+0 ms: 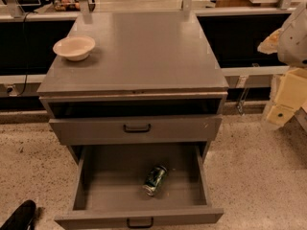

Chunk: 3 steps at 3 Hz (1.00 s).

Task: Pick green can from middle drawer and place on counter

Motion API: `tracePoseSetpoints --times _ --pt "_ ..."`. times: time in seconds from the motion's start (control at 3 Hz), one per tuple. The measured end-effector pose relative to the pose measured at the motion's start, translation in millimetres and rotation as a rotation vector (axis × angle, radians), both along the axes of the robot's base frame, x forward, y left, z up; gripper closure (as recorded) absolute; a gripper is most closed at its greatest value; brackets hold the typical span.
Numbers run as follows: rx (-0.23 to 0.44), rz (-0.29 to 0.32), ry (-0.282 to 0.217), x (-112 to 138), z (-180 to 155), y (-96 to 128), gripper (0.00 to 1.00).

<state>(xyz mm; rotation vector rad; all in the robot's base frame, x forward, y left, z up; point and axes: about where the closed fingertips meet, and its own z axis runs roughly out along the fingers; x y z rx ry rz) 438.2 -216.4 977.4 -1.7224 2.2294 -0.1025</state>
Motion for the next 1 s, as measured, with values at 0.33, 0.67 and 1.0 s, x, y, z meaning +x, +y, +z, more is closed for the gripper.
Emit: tracePoseSetpoints --times 0.33,0.67,1.0 --pt "-0.003 -0.002 -0.002 0 1 0 0.00" --pt "-0.085 0.041 0.047 15 -35 11 0.00" --pt "-0.182 0.250 0.083 35 -109 61 0.00"
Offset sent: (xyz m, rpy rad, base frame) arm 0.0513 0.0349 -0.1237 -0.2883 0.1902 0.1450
